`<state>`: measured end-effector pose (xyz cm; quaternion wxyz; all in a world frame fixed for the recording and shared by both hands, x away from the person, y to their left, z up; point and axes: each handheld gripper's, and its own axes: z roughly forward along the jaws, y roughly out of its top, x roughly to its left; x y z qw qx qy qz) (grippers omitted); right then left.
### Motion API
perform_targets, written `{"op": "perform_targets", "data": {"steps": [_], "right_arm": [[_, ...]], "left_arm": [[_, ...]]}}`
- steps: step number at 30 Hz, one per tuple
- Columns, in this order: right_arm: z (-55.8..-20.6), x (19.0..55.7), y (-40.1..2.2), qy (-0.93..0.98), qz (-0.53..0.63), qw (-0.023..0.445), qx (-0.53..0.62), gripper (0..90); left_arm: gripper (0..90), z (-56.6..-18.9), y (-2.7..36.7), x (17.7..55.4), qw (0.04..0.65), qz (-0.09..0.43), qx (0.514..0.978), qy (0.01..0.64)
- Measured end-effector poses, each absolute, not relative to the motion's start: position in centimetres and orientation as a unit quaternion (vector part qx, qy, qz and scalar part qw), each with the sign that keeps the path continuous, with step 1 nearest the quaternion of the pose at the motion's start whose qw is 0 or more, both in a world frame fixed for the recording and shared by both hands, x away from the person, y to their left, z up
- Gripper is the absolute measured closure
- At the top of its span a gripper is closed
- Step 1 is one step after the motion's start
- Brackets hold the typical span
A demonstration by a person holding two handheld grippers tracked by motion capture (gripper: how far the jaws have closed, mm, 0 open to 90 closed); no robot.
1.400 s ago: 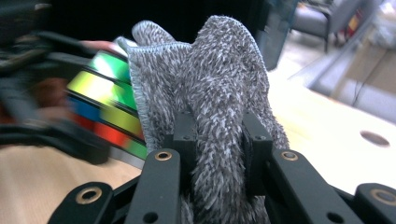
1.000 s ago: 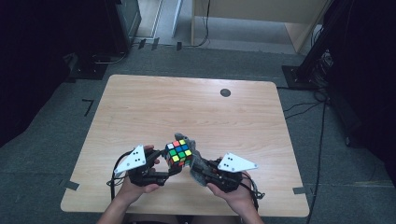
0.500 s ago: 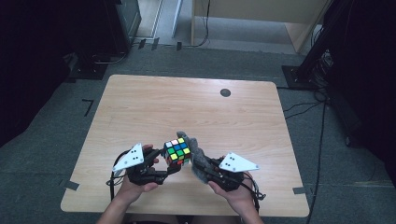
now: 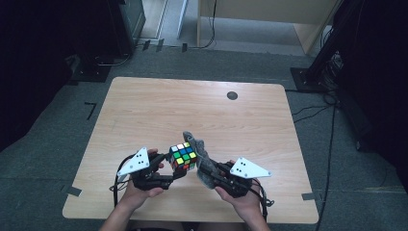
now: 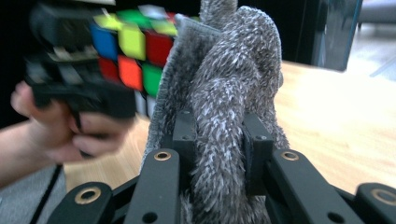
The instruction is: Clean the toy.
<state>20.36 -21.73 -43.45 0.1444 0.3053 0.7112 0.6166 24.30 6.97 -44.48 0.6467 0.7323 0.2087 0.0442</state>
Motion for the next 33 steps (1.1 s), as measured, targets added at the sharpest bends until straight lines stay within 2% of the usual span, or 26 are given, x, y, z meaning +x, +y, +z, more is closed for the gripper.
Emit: {"op": "perform_targets", "data": {"steps": [4, 6, 11, 15, 18, 23, 26, 29, 33], "right_arm": [[-44.1, 20.6, -21.1, 0.745, 0.584, 0.133, 0.293, 73.3], [-44.2, 20.6, -21.1, 0.756, 0.562, 0.159, 0.296, 73.4], [-43.4, 20.0, -21.7, 0.704, 0.621, 0.165, 0.302, 73.4], [-44.1, 20.2, -20.7, 0.747, 0.579, 0.156, 0.287, 73.3], [-44.3, 20.5, -21.2, 0.746, 0.564, 0.176, 0.307, 73.4], [-43.5, 20.2, -22.1, 0.696, 0.619, 0.169, 0.322, 73.2], [-44.3, 20.3, -20.8, 0.732, 0.599, 0.138, 0.292, 72.5], [-44.7, 20.4, -20.4, 0.766, 0.547, 0.172, 0.290, 72.6], [-43.8, 20.5, -22.1, 0.708, 0.602, 0.169, 0.328, 72.8]], "left_arm": [[33.7, -44.3, 7.2, 24.4, 0.651, 0.044, 0.727, 0.214], [33.7, -44.1, 7.4, 24.3, 0.654, 0.047, 0.724, 0.213], [33.7, -44.3, 7.1, 24.3, 0.648, 0.045, 0.729, 0.214], [33.7, -44.3, 7.2, 24.4, 0.647, 0.045, 0.729, 0.219], [33.7, -44.1, 7.4, 24.5, 0.654, 0.045, 0.723, 0.220], [33.7, -44.3, 7.1, 24.5, 0.648, 0.043, 0.728, 0.221], [33.6, -44.3, 7.0, 24.4, 0.645, 0.047, 0.730, 0.219], [33.7, -44.3, 7.4, 24.6, 0.649, 0.046, 0.725, 0.226], [33.7, -44.2, 7.3, 24.6, 0.649, 0.044, 0.725, 0.224]]}}
